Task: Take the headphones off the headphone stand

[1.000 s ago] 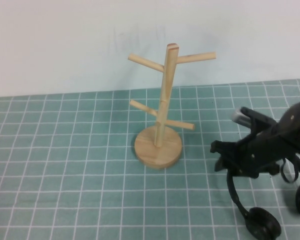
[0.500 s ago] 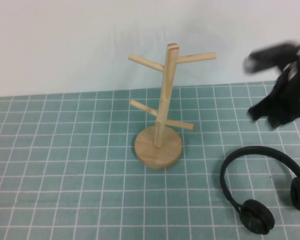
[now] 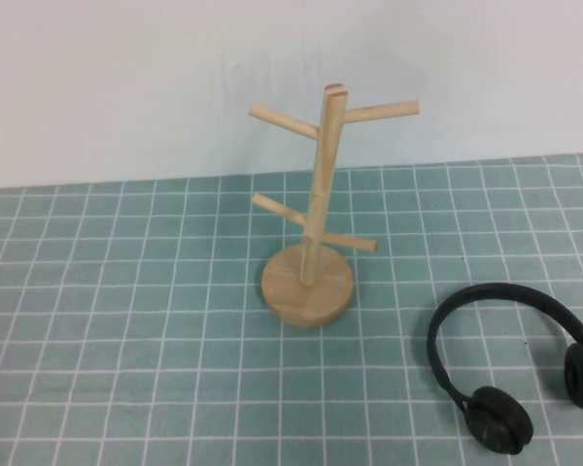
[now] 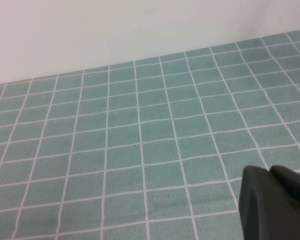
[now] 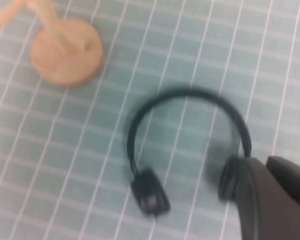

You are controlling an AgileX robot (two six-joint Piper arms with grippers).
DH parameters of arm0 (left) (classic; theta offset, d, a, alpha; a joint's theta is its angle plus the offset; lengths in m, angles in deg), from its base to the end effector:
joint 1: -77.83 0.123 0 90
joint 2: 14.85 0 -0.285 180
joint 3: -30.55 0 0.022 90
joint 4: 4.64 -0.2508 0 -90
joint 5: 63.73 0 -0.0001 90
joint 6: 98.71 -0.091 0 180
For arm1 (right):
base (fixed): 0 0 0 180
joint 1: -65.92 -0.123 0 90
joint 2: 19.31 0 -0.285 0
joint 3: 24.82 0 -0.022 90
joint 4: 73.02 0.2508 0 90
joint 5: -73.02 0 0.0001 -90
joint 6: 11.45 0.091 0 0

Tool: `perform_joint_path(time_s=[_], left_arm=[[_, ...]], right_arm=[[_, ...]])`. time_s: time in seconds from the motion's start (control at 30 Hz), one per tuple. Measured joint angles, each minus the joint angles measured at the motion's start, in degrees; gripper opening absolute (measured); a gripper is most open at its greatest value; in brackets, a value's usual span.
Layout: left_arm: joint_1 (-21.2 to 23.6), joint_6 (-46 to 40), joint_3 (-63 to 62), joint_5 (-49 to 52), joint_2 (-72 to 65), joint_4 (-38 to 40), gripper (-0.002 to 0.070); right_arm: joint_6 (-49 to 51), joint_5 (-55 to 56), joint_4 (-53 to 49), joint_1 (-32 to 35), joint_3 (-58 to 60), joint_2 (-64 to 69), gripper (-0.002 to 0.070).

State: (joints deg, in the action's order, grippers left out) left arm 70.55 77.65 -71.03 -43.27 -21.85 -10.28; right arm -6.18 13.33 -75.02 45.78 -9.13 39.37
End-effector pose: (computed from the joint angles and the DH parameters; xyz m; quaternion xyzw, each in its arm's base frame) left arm 0.0528 -0.0036 0.1748 0.1021 0.7909 0.0224 0.6029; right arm 0.1444 0.0500 0.3919 -0.1213 0.9125 0.0689 0.3844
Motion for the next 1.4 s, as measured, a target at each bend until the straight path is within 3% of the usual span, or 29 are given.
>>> perform_joint_path(time_s=[0.2, 0.6, 0.8, 0.9, 1.1, 1.4], left_arm=[[0.0, 0.0, 0.0, 0.0, 0.0, 0.0, -0.0007], [0.0, 0.0, 0.0, 0.0, 0.0, 0.0, -0.0007], [0.0, 0.0, 0.0, 0.0, 0.0, 0.0, -0.0007], [0.0, 0.0, 0.0, 0.0, 0.0, 0.0, -0.0007], [0.0, 0.0, 0.0, 0.0, 0.0, 0.0, -0.0007], [0.0, 0.0, 0.0, 0.0, 0.0, 0.0, -0.0007]], right_arm=[[0.7, -0.2, 0.2, 0.0, 9.0, -9.0, -0.0006], [0.6, -1.3, 0.0, 0.0, 10.6, -12.1, -0.0006], [-1.1, 6.1, -15.7, 4.8, 10.6, -16.3, -0.0006], [1.9, 8.7, -16.2, 8.6, 11.0, -21.1, -0.0006], [6.7, 25.2, -13.0, 14.3, 19.1, -33.1, -0.0006], [6.7, 28.4, -10.0, 15.9, 31.0, -44.6, -0.0006]])
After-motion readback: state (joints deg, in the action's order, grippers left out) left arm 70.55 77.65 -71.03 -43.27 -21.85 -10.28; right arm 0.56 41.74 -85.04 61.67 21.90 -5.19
